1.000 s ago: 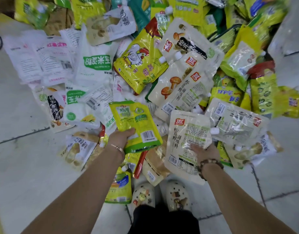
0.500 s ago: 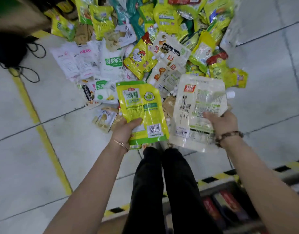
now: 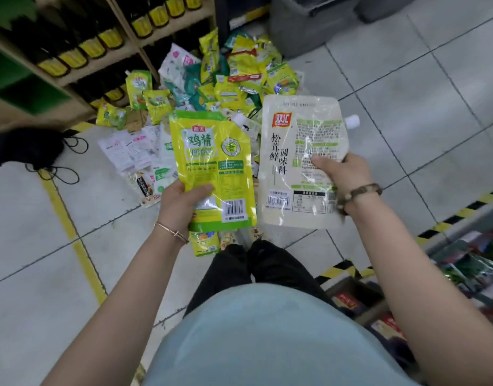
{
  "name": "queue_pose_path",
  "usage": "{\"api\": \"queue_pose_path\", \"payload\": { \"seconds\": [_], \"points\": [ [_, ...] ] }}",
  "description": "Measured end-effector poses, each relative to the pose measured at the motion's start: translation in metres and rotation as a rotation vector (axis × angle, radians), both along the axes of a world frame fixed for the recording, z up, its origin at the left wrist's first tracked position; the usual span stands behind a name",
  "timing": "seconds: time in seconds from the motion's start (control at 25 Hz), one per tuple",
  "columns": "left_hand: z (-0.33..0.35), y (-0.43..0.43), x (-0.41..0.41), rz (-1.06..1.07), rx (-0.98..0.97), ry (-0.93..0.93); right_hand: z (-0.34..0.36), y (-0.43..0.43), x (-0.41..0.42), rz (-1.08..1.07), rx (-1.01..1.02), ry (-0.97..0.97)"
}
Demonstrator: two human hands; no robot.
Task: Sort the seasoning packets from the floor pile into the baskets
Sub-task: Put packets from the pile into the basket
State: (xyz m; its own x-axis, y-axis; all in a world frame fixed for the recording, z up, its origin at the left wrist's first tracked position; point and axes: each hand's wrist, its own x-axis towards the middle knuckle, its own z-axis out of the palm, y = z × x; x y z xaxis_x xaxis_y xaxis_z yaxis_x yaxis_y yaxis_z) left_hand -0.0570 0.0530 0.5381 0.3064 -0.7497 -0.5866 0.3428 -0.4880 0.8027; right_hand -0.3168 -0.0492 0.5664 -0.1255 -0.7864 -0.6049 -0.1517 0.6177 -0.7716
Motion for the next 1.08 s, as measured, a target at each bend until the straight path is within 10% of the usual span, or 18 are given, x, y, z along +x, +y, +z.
{"api": "queue_pose_path", "payload": {
  "seconds": [0.48,1.08],
  "points": [
    [0.043,-0.040,-0.091,-0.233,-0.121,0.028,0.042,0.043,-0.099,-0.283,-0.070,-0.091],
    [0.055,-0.156,-0.412,-0.332,-0.095,0.057,0.044,-0.026,-0.413,-0.470,-0.136,-0.129]
  ]
}}
